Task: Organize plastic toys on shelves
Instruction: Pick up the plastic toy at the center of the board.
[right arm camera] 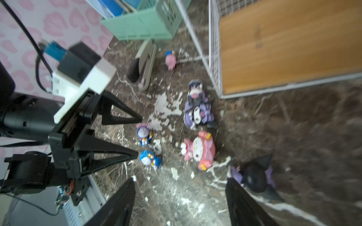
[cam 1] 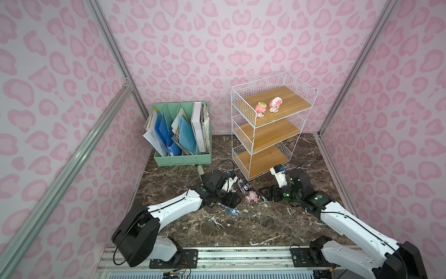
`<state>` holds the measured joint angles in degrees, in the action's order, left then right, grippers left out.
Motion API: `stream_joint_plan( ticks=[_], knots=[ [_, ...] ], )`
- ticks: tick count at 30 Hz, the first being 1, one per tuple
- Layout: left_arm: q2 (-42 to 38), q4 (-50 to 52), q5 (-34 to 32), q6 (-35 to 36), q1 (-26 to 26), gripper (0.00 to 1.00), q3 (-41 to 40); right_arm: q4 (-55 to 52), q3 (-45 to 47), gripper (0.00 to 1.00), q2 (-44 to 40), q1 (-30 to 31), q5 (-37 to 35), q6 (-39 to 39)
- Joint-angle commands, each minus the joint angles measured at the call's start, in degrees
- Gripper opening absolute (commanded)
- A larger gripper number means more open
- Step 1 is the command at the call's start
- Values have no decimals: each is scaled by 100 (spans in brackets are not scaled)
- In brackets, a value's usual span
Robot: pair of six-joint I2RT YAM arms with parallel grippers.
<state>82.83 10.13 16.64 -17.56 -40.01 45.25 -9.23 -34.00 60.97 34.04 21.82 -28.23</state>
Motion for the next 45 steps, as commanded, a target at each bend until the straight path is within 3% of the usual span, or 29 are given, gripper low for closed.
stream_joint_plan(
  ticks=[1, 8, 16, 25, 45],
  knots=[
    [276, -538, 295, -35, -34, 77, 81, 895, 378, 74, 292, 312, 127, -1107],
    [770, -997, 400, -6, -92, 68, 161, 2158, 1022, 73, 761, 411, -196, -1963],
    [1343, -1521, 620, -191, -91, 49, 297, 3025, 1113, 71, 1591, 390, -551, -2463],
    [1761, -1750, 811, -344, -109, 46, 401, 4402, 1519, 68, 2135, 376, -696, -2819],
    [1929, -1804, 946, -400, -208, 40, 484, 5332, 1361, 57, 3310, 368, -821, -2890]
  ],
)
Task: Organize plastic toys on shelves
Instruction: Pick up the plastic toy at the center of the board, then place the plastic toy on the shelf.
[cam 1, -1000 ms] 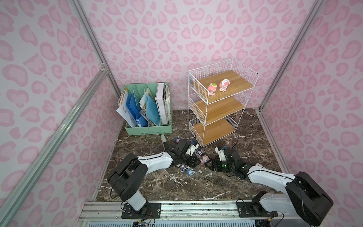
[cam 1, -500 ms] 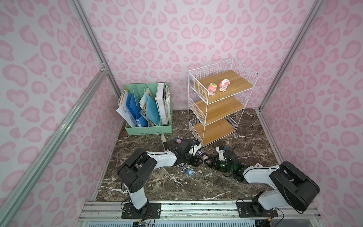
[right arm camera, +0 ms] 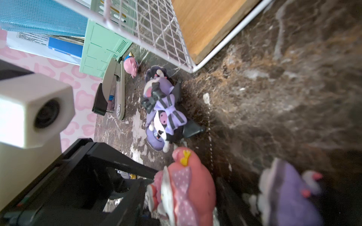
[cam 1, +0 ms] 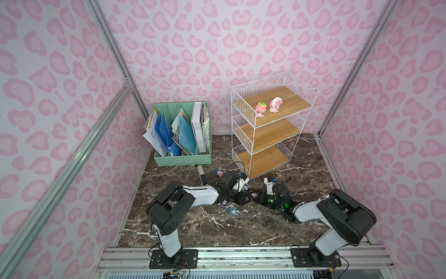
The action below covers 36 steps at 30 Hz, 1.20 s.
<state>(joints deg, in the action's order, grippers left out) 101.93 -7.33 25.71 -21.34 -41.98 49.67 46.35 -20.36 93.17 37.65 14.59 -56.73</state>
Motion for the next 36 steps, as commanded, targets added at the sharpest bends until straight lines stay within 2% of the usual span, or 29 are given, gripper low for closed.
stream_joint_plan(
  ticks=[1, 9, 17, 26, 32, 36],
  knots=[
    [28, -64, 51, -27, -16, 40, 50, -192, -3, 55, 124, 17, -69, -40],
    [-16, -211, 80, -115, -40, 41, -16, -320, -56, 38, 42, 34, -9, 300],
    [-1029, 249, -225, -11, -41, 58, -196, -1532, -238, 31, -917, 15, 35, 1419],
    [-3055, 1721, -1193, 323, -46, 73, 98, -4540, -1075, 31, -3116, -259, -191, 3475],
    [-3865, 2512, -1641, 818, -39, 86, 867, -5328, -1782, 32, -4500, -341, -970, 4926],
    [-3837, 2911, -1803, 1240, -23, 88, 1659, -5515, -2505, 33, -4769, -736, -1135, 5860]
  ],
)
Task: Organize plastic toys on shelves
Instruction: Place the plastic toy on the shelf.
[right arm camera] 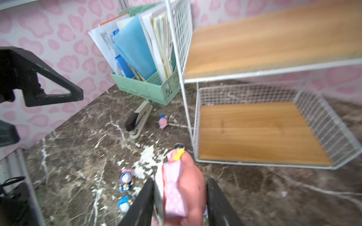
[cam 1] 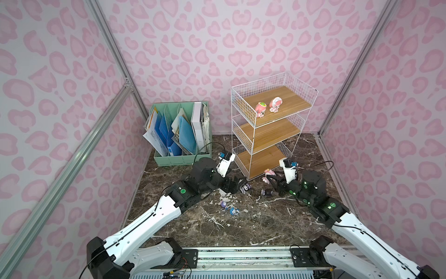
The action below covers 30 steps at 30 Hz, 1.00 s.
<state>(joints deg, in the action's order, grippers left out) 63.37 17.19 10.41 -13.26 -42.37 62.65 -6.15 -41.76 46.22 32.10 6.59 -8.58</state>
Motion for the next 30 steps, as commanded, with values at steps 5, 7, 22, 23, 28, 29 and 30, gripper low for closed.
stream_joint_plan(
  ticks=[5, 7, 22, 23, 28, 29, 30],
  knots=[
    [247, 433, -13, 686, 116, 92, 1154, -582, -1800, 34, 492, -1168, 225, 1814],
    [322, 296, 47, 732, 139, 94, 1296, -537, -2259, 34, 759, -1494, 470, 2017],
    [1130, 96, 664, 1236, 393, 99, 2727, -816, -5867, 36, 3460, -2702, 1974, 3024],
    [1153, 87, 659, 1245, 409, 98, 2779, -862, -6005, 36, 3570, -2730, 2007, 3064],
    [1207, 92, 603, 1299, 492, 99, 2828, -1021, -6533, 36, 4162, -2811, 2319, 3211],
    [1214, 82, 585, 1300, 499, 99, 2808, -1062, -6622, 36, 4258, -2808, 2364, 3226],
    [1218, 77, 580, 1306, 502, 98, 2789, -1079, -6679, 36, 4327, -2814, 2402, 3231]
  ],
)
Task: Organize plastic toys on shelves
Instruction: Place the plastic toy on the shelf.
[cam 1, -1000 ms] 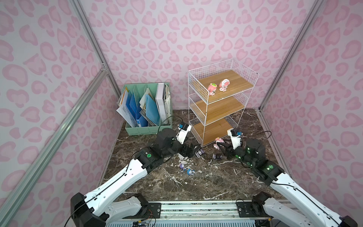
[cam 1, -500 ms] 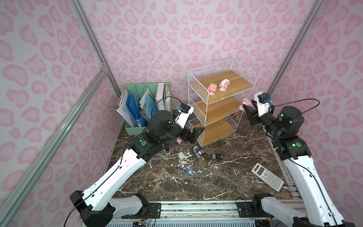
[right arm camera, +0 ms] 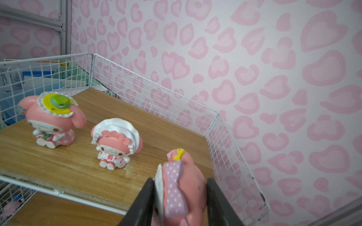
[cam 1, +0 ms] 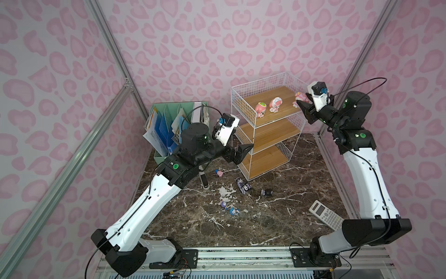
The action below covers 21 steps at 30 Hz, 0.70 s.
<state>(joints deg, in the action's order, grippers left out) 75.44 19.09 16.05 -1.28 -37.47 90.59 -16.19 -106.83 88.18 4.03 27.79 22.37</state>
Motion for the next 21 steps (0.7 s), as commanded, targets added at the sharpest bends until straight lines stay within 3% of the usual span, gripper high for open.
stream_joint_plan(
  ticks=[1, 9, 21],
  knots=[
    [22, -115, 10, 115, 14, 99, -22, -107, -236, 36, 219, -8, 332, 177],
    [34, -160, 9, 137, 21, 99, -103, -405, -767, 37, 771, -6, 497, 291],
    [-20, -253, 20, 156, 30, 98, -243, -526, -816, 47, 963, 1, 522, 470]
  ],
)
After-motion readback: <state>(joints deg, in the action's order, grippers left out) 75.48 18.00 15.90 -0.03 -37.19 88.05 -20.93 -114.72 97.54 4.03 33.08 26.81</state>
